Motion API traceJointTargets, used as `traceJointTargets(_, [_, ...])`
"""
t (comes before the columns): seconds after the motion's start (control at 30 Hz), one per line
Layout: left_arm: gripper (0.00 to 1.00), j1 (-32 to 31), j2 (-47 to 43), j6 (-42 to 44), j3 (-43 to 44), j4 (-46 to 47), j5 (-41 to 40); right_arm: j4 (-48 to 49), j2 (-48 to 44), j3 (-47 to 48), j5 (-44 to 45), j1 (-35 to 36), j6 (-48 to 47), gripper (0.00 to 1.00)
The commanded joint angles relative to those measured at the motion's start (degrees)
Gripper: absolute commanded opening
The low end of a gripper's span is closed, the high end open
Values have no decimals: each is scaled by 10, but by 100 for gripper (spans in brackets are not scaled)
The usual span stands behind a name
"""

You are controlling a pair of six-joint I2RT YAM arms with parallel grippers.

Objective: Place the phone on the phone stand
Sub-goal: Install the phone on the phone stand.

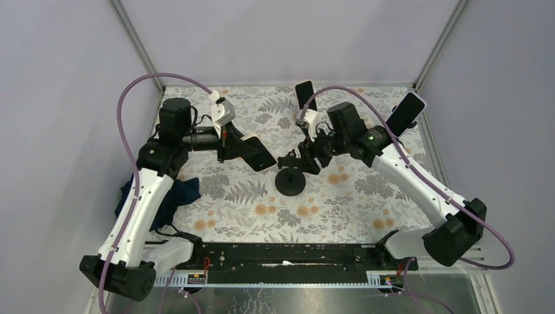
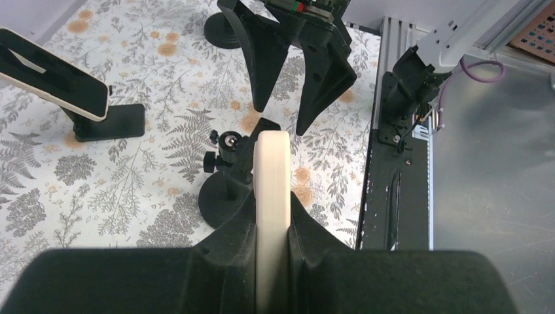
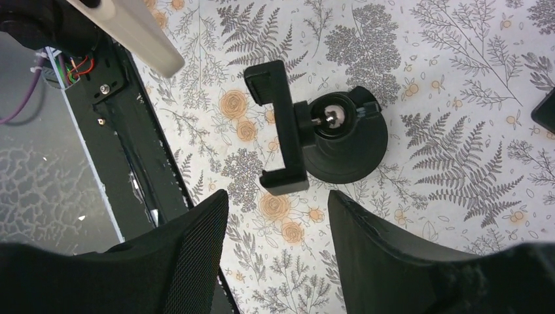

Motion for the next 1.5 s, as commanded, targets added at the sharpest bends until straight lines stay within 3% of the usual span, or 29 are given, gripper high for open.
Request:
traceJointTargets(0.0, [0, -1, -24, 37, -28, 32, 18, 25, 10, 13, 41, 34, 23, 65])
traceJointTargets(0.27, [0, 0, -41, 21, -75, 69, 56, 34, 52, 35, 42, 35, 26, 59])
traceJointTargets(0.43, [0, 0, -31, 50, -140, 103, 83, 24, 58, 42, 25, 28, 7, 44])
traceJointTargets(0.57, [0, -23, -44, 37, -230, 191, 61, 13, 70, 54, -20, 5, 6, 30])
traceJointTargets(0.73, [0, -102, -33, -33, -334, 353, 0, -6, 88, 68, -69, -10, 0, 18])
traceJointTargets(0.83, [0, -134, 6, -17, -321, 332, -45, -26, 102, 83, -99, -16, 1, 15])
traceJointTargets(1.03, [0, -138, 65, -54, -319, 367, -101, -60, 128, 99, -154, -37, 7, 9])
traceJointTargets(1.13, [0, -147, 75, -83, -349, 423, -138, -74, 134, 99, -172, -48, 7, 7])
traceJointTargets(1.3, [0, -145, 102, -157, -413, 606, -163, -101, 145, 103, -202, -67, 3, 5])
traceJointTargets(1.47, [0, -127, 160, -168, -395, 626, -141, -107, 152, 96, -218, -67, 4, 4])
